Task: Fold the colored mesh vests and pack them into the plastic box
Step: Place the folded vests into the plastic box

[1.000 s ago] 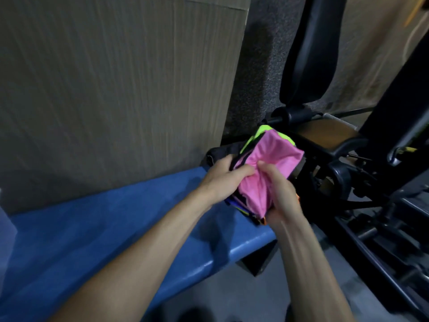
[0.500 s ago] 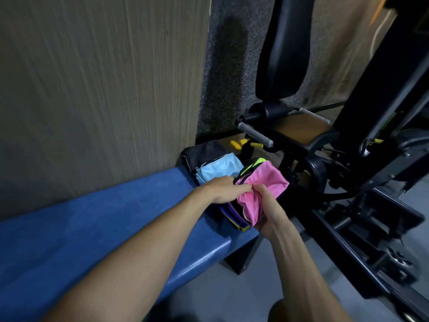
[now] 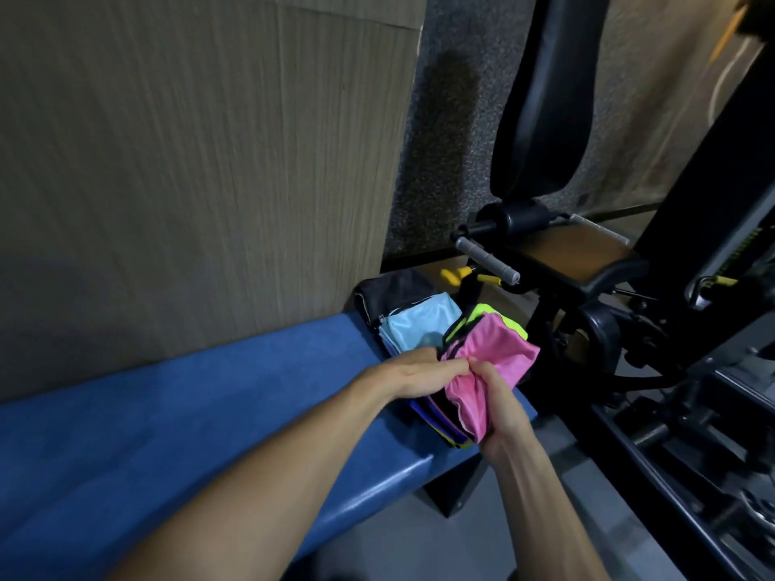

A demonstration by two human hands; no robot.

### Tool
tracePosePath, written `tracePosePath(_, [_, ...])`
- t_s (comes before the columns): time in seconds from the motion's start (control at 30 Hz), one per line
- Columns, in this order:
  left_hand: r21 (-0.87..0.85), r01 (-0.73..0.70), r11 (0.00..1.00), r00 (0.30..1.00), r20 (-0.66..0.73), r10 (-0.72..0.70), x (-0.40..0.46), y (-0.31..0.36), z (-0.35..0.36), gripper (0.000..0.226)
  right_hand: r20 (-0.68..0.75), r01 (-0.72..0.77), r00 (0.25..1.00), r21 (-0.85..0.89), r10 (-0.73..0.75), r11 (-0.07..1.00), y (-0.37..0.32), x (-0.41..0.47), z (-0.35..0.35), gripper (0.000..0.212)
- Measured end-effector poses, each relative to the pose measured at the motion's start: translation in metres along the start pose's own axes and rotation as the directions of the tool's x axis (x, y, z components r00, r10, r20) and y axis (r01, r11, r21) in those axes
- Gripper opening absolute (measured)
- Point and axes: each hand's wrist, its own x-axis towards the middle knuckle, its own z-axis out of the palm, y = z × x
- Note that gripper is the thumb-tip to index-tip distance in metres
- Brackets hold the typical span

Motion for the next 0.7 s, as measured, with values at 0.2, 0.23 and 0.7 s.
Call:
tracePosePath(0.2, [0.116, -0.073, 0.991, 0.982, -0.167, 0.092, -0.083, 0.006, 0.0, 0.069, 0.054, 0.119, 0.991, 0.019, -0.12, 0.993, -0.004, -0.072, 0.009, 0.044])
tracePosePath(0.23, [0.138, -0.09, 0.986, 0.966, -0.23, 0.12, -0.105, 0.004, -0.005, 0.064, 0.094, 0.155, 0.983, 0.021, -0.156, 0.988, -0.008, -0.089, 0.02, 0.034])
tracePosePath(0.7, [0.014, 0.191, 0.982, 0.097, -0.995, -0.004, -0.517, -0.191, -0.185, 0.04, 0.909, -0.166, 0.397, -0.064, 0.126, 0.984, 0.062, -0.335, 0.362, 0.015])
